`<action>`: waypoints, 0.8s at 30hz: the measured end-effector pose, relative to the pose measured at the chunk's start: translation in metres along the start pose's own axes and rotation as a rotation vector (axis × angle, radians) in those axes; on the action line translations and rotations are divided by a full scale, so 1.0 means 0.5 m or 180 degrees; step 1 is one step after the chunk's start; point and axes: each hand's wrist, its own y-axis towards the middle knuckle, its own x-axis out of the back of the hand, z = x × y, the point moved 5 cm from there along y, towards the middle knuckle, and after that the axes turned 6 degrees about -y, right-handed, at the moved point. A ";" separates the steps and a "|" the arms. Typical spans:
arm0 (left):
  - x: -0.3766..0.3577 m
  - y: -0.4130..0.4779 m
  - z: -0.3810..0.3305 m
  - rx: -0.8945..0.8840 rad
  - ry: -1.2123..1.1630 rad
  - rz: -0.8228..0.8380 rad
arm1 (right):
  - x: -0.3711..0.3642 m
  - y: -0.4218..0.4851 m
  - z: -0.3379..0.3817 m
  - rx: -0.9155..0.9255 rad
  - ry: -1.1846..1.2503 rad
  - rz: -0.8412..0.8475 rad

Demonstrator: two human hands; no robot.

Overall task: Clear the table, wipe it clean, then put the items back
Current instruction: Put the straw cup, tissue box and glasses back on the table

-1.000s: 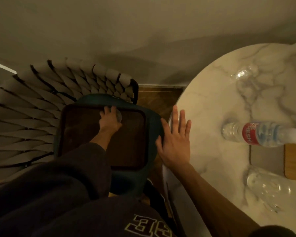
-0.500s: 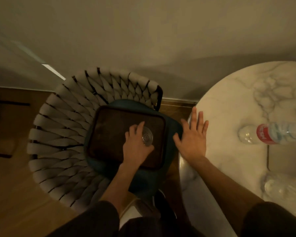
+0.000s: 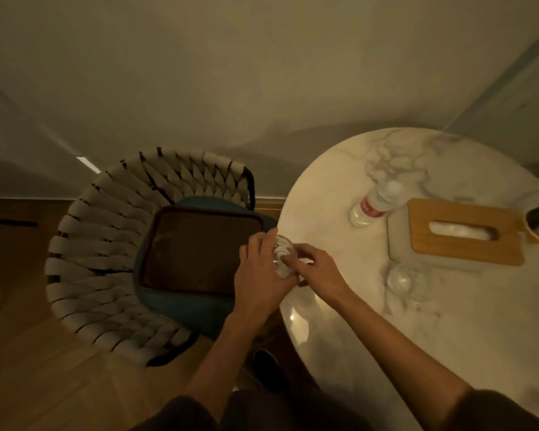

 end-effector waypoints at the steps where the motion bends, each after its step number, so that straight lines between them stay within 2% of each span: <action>1: -0.020 -0.019 -0.020 -0.0018 0.0001 0.0035 | 0.016 -0.024 -0.025 -0.0062 0.0104 0.0012; 6: -0.153 -0.133 -0.105 -0.0046 0.0242 0.0359 | 0.110 -0.157 -0.164 -0.0312 0.0404 -0.0150; 12: -0.333 -0.284 -0.198 0.0186 -0.0175 0.0823 | 0.220 -0.298 -0.344 -0.0461 0.0320 -0.0131; 18: -0.478 -0.318 -0.323 0.0495 -0.1224 0.0872 | 0.409 -0.338 -0.462 -0.0969 0.0433 -0.0200; 24: -0.560 -0.266 -0.407 0.1071 -0.2035 0.0759 | 0.556 -0.275 -0.483 -0.1076 0.0795 -0.0479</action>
